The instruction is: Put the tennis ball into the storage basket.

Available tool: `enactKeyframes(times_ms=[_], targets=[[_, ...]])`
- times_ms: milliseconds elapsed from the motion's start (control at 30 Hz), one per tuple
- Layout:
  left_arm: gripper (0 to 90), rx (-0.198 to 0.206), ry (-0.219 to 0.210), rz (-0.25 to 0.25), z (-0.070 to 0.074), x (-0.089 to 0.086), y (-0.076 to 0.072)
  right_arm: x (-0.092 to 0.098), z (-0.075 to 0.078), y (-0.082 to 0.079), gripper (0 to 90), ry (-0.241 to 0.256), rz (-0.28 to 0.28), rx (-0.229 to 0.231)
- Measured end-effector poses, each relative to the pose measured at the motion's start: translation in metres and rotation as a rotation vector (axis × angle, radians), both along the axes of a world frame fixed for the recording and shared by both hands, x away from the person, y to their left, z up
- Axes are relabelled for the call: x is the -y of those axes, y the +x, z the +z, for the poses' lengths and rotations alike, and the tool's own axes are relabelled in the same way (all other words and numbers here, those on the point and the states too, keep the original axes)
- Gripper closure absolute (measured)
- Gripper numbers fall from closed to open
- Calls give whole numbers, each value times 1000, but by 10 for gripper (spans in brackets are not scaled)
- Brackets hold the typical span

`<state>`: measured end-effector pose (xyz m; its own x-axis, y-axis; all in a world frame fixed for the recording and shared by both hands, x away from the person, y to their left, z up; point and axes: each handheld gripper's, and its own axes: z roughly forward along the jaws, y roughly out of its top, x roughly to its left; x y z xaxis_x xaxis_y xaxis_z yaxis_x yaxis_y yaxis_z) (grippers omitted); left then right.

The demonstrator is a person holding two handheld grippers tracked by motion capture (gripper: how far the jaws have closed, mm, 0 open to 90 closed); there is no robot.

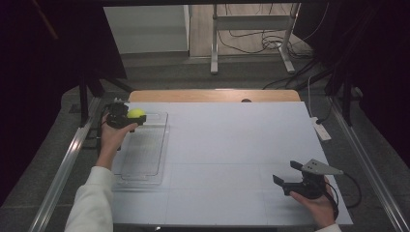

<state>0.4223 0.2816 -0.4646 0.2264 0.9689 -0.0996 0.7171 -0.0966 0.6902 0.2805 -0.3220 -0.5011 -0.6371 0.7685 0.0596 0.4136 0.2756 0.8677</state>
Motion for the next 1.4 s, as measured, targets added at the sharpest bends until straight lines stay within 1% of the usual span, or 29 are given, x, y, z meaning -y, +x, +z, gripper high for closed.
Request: enactKeyframes(times_ms=[133, 267, 333, 400, 567, 833, 867, 1100, 1133, 1167, 1400], targets=[[266, -10, 9, -1, -2, -1, 1, 0, 0, 0, 92, -1, -2, 1], [265, -19, 5, 2, -4, 0, 2, 0, 0, 0, 92, -1, -2, 1], [265, -23, 18, -3, -4, 0, 3, 0, 0, 0, 92, -1, -2, 1], [265, -31, 15, 0, -5, 1, 3, 0, 0, 0, 92, 1, 0, 1], [265, -42, 30, -3, -7, 0, 4, 0, 0, 0, 92, 1, 0, 0], [265, -64, 30, -2, -11, 1, 4, 0, 0, 0, 93, -1, -2, 0], [265, -64, 37, -4, -12, 2, 4, 0, 0, 0, 92, -1, -2, 0], [265, -78, 47, -18, -15, 4, 5, 0, 0, 0, 92, 0, 0, 0], [265, -82, 53, -23, -15, 4, 6, 0, 0, 0, 92, 0, 0, 1], [265, -87, 48, -20, -16, 5, 6, 0, 0, 0, 92, 0, 0, 1], [265, -117, 62, -23, -19, 7, 8, 0, 0, 0, 93, 0, 0, 0]])
